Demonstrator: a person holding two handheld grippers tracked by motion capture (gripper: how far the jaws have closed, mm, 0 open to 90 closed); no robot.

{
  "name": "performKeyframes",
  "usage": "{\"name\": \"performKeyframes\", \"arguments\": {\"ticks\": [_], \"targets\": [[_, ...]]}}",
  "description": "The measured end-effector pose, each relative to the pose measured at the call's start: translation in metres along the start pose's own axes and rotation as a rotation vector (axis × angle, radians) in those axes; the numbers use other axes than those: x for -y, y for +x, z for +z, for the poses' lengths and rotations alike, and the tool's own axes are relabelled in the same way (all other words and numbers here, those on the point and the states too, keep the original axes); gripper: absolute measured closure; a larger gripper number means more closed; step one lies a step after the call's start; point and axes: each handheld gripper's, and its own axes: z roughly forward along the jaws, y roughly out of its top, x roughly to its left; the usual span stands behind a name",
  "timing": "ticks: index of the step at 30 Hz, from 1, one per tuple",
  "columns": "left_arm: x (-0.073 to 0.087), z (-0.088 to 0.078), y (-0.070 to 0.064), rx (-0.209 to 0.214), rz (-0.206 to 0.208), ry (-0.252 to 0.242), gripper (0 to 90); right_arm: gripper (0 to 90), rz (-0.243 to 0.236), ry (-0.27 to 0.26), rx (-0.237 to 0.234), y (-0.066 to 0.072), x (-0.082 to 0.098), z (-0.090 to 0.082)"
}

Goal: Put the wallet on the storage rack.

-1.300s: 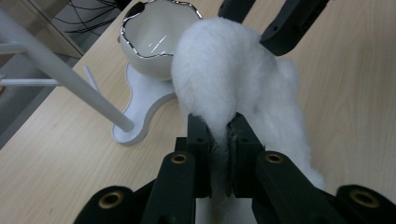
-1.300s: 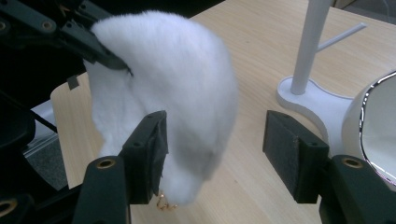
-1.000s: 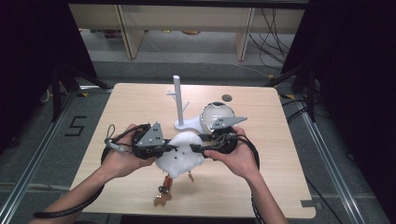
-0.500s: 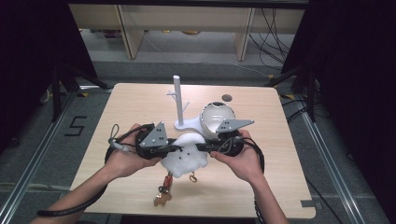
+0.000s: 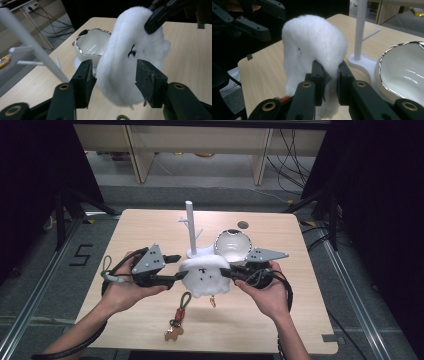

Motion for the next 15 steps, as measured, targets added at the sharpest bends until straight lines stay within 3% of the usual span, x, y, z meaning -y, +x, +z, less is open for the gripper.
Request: {"name": "performKeyframes", "arguments": {"ticks": [1, 3, 5, 6, 7, 11, 15], "targets": [[0.006, -0.005, 0.003, -0.023, -0.026, 0.001, 42.5, 80.1, -0.027, -0.022, 0.020, -0.005, 0.000, -0.001], [0.010, -0.008, 0.005, -0.035, -0.039, 0.007, 41.1, 80.1, -0.030, -0.024, 0.041, -0.006, 0.000, -0.002], [0.016, -0.012, 0.008, -0.050, -0.057, 0.014, 39.5, 80.1, 0.015, -0.028, 0.048, -0.008, 0.001, -0.003], [0.019, -0.013, 0.009, -0.058, -0.067, 0.012, 39.3, 80.1, -0.009, -0.040, 0.041, -0.012, 0.000, -0.003], [0.021, -0.015, 0.010, -0.063, -0.070, 0.015, 39.3, 80.1, 0.011, -0.031, 0.055, -0.011, 0.000, -0.004], [0.033, -0.021, 0.013, -0.087, -0.100, 0.012, 39.0, 79.8, 0.008, -0.089, 0.086, -0.017, -0.001, -0.007], [0.046, -0.027, 0.010, -0.095, -0.124, 0.013, 39.0, 79.7, 0.023, -0.112, 0.112, -0.017, -0.002, -0.011]]}}
